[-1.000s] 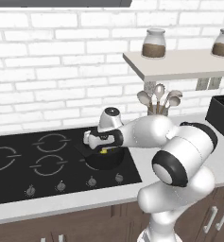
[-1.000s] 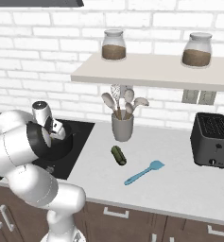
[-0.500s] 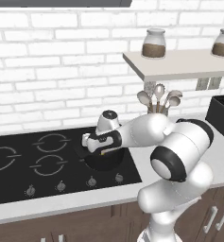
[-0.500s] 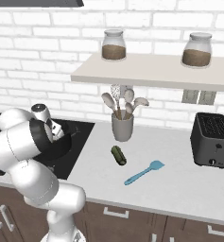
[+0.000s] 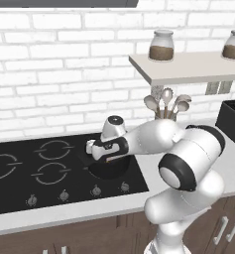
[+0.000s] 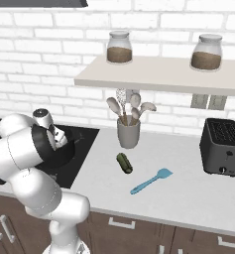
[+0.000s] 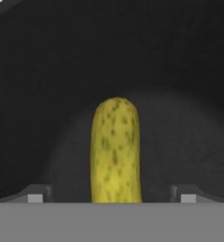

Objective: Put the cucumber and cucumber in the pot. Retrieve the spatula and lightly stir the vegetables in the pot.

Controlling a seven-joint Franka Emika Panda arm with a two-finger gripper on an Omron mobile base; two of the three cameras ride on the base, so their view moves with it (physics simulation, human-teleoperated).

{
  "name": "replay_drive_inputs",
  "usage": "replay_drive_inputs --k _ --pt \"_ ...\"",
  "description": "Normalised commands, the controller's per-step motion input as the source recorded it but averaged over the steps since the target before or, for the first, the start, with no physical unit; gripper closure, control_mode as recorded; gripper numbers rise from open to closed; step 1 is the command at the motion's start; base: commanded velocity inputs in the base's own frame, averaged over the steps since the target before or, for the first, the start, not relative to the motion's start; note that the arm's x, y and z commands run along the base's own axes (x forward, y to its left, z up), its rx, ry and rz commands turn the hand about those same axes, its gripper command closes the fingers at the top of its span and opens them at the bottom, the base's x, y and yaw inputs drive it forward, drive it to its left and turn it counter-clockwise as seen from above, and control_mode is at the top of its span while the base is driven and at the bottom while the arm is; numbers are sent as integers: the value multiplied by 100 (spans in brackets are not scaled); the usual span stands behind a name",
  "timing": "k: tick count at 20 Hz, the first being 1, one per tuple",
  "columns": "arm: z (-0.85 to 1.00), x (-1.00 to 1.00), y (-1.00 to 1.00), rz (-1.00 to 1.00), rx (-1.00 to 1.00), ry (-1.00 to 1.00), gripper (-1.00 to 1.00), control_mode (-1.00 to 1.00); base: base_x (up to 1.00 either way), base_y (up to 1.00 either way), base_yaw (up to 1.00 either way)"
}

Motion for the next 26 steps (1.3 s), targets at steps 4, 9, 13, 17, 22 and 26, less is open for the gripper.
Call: replay_drive_inputs --k 4,9,13,17,22,26 --pt "14 -10 0 0 0 -5 -100 -100 0 0 0" --pt "3 0 0 0 6 -12 -100 -100 0 0 0" --pt "-21 0 -26 0 9 -23 -100 -100 0 0 0" --pt "2 -6 -21 0 12 -21 -100 -100 0 0 0" --pt "44 -3 5 -3 1 -6 -100 -100 0 0 0" --pt "40 0 0 -2 0 0 -100 -100 0 0 0"
